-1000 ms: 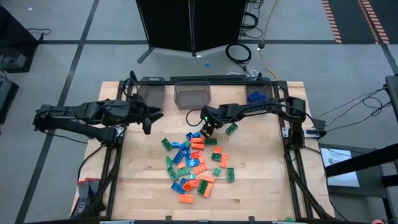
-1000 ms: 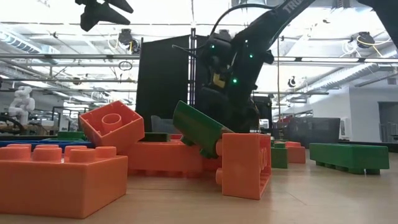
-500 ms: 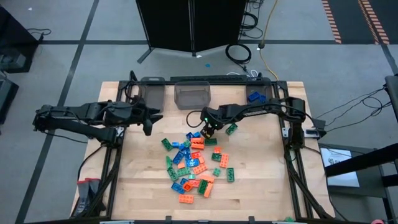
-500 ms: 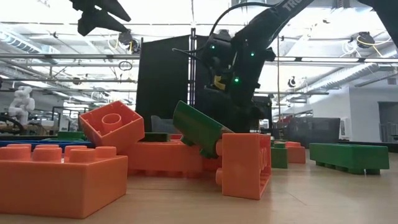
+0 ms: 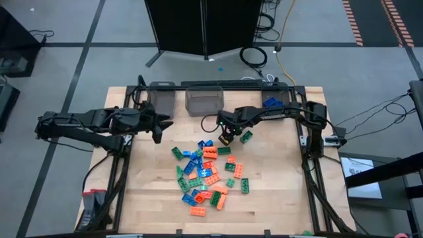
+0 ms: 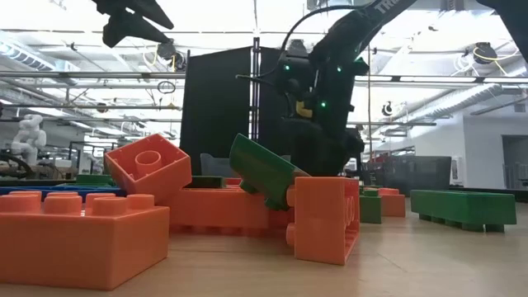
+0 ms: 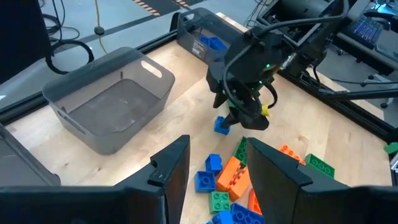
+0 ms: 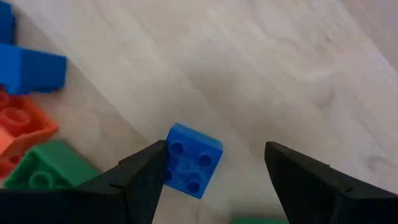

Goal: Sort blocks
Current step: Put the blue game piece into the right black bin

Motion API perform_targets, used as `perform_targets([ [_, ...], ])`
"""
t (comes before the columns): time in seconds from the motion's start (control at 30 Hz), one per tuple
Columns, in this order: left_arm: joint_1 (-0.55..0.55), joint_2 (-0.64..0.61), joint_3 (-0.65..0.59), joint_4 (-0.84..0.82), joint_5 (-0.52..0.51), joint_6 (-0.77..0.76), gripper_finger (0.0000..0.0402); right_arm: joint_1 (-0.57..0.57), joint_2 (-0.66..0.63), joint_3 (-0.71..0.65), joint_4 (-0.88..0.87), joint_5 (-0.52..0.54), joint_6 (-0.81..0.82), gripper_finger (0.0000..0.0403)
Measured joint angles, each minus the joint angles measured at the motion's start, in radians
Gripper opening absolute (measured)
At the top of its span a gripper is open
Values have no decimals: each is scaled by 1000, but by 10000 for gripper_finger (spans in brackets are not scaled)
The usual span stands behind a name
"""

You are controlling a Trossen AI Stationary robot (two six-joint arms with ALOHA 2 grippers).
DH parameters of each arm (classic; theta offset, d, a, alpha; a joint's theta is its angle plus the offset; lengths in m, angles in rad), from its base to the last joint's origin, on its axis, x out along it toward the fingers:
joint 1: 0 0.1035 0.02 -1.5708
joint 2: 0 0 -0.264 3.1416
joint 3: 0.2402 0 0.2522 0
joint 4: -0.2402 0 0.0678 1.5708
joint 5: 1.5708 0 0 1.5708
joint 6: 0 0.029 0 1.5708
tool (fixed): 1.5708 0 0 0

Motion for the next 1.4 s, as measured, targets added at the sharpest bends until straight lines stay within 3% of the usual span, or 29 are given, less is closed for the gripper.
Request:
perform_targets([
  [0.37,0,0,0,0,-4,6,160,20,-50,42,-19,14,43,267],
  [0.8,0,0,0,-1,-21,6,160,72,74,43,-15,22,96,266],
  [0.93,0,0,0,-1,-22,7,160,72,98,46,-10,23,109,222],
  [1.07,0,0,0,-1,-22,8,160,71,106,47,-3,43,90,120],
  [1.4,0,0,0,-6,-25,6,160,62,98,45,-7,32,58,113],
])
